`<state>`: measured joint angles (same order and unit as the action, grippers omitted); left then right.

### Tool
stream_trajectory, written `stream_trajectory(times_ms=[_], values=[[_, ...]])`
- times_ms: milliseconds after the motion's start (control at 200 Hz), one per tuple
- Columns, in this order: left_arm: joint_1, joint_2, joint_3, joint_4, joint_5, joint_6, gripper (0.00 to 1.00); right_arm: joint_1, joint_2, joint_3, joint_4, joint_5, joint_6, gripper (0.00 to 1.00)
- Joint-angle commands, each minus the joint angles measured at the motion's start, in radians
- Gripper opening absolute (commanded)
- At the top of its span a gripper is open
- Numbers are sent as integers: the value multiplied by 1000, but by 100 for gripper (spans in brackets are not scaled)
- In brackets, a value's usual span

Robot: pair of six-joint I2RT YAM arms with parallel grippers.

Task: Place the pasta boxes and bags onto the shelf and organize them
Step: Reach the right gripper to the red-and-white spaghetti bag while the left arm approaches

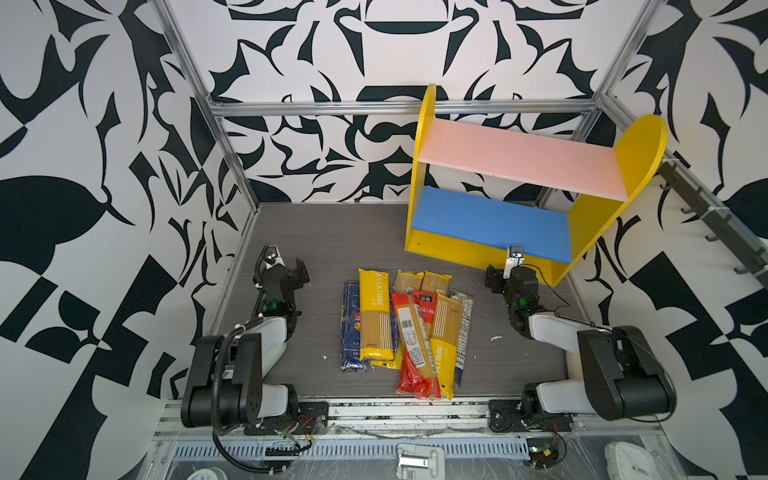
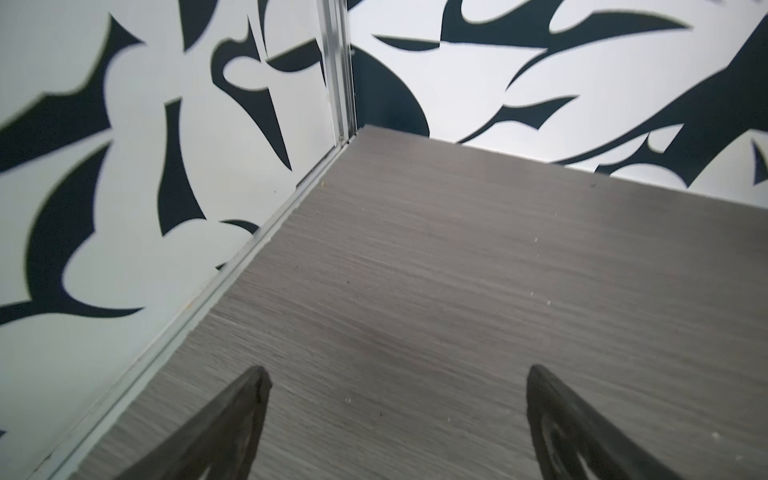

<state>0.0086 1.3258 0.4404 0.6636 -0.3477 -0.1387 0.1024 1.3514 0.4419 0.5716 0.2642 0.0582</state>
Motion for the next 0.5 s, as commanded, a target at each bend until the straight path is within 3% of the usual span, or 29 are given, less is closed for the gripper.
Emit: stream_trajectory(times_ms=[0, 40, 115, 240, 285, 445, 495], values=[[-24, -92, 59, -199, 16, -59, 99, 28, -54, 88, -224, 107, 59, 89], [-44, -117, 80, -250, 16, -72, 99, 53, -62, 123, -286, 131, 60, 89], [-97, -159, 130, -357, -9, -89, 99, 125, -53, 210, -434, 292, 68, 88], [-213, -219, 202, -519, -82, -83, 99, 237, -30, 323, -621, 415, 88, 89], [-257, -236, 222, -571, -126, -78, 99, 274, -28, 353, -677, 437, 109, 100], [-392, -298, 278, -783, -214, -139, 99, 418, -16, 480, -908, 567, 226, 100], [-440, -322, 290, -848, -245, -180, 99, 449, -9, 521, -992, 556, 252, 100]])
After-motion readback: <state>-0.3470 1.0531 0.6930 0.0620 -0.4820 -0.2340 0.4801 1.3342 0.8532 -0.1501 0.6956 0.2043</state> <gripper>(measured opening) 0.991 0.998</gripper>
